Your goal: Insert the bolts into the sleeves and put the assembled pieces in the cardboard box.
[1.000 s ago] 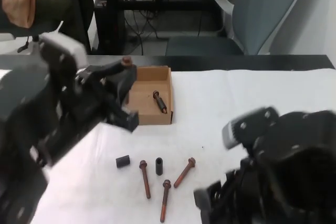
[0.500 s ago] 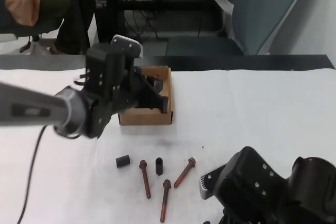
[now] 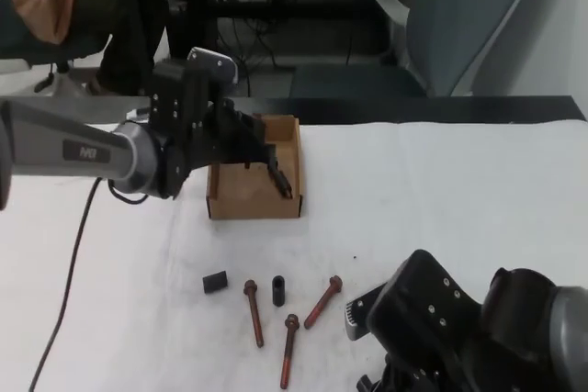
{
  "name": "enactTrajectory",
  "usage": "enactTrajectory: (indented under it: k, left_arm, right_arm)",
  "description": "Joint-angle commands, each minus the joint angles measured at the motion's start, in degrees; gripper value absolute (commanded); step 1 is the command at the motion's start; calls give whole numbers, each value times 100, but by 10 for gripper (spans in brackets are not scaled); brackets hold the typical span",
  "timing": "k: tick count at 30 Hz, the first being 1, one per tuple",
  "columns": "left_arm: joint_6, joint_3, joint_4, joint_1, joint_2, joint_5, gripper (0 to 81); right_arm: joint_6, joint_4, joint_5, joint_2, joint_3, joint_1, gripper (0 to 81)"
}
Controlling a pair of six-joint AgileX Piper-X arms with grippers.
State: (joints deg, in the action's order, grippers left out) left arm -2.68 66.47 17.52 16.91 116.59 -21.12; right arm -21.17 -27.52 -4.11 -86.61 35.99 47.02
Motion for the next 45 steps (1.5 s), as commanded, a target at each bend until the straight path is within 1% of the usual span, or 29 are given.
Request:
enactTrajectory:
  k: [1, 3, 5, 7, 11, 15, 18, 21, 25, 27, 30, 31, 33, 35, 36, 42, 45]
  left_arm:
    - [209, 82, -133, -40, -252, -728, 255]
    - [268, 82, -527, -40, -526, -738, 441]
    - [201, 82, -1078, -40, -818, -738, 700]
    - [234, 82, -1813, -40, -1100, -723, 700]
    - [210, 82, -3413, -40, -1705, -255, 700]
    - [390, 82, -4757, -1, -2191, -243, 700]
    - [634, 49, -5743, 95, -2338, -178, 700]
    - [826, 29, -6444, 266, -2346, 125, 700]
    - [1298, -130, -6470, 694, -2346, 382, 700]
    - [1628, -240, -6412, 1015, -2346, 713, 700]
    - [1831, -398, -6273, 1481, -2346, 1400, 700]
    - [1853, -433, -6232, 1623, -2346, 1670, 680]
    - [1992, -508, -6104, 1819, -2346, 1941, 545]
    - [2117, -560, -6050, 1868, -2331, 1974, 451]
    - [2193, -581, -6059, 1867, -2300, 1971, 428]
    - [2416, -698, -6068, 1577, -2098, 1971, 444]
    - [2415, -698, -5724, 1497, -1967, 1943, 444]
  right_arm:
    - [69, 115, 109, -214, -55, -40, 6]
    - [69, 101, 171, -183, -55, -40, 6]
    - [69, 60, 186, -129, -55, -40, 6]
    - [69, -28, 186, -41, -55, -40, 6]
    - [99, -37, 186, 182, -55, -40, 6]
    - [355, 70, 167, 491, -55, 4, 6]
    - [678, 112, 167, 858, -55, 103, 6]
    - [848, 168, 34, 1214, -55, 146, 6]
    - [920, 201, -290, 1593, -55, 146, 6]
    - [1062, 304, -288, 1747, -55, 146, 6]
    - [1120, 345, -288, 1973, -55, 146, 6]
    - [1135, 335, -288, 2051, -55, 146, 6]
    - [1135, 334, -288, 2200, -55, 146, 6]
    - [1135, 334, -288, 2396, -55, 146, 6]
    - [1135, 323, -288, 2480, -55, 146, 6]
    - [1135, 232, -305, 3203, -65, 146, 6]
    - [1135, 244, -305, 3563, -65, 146, 6]
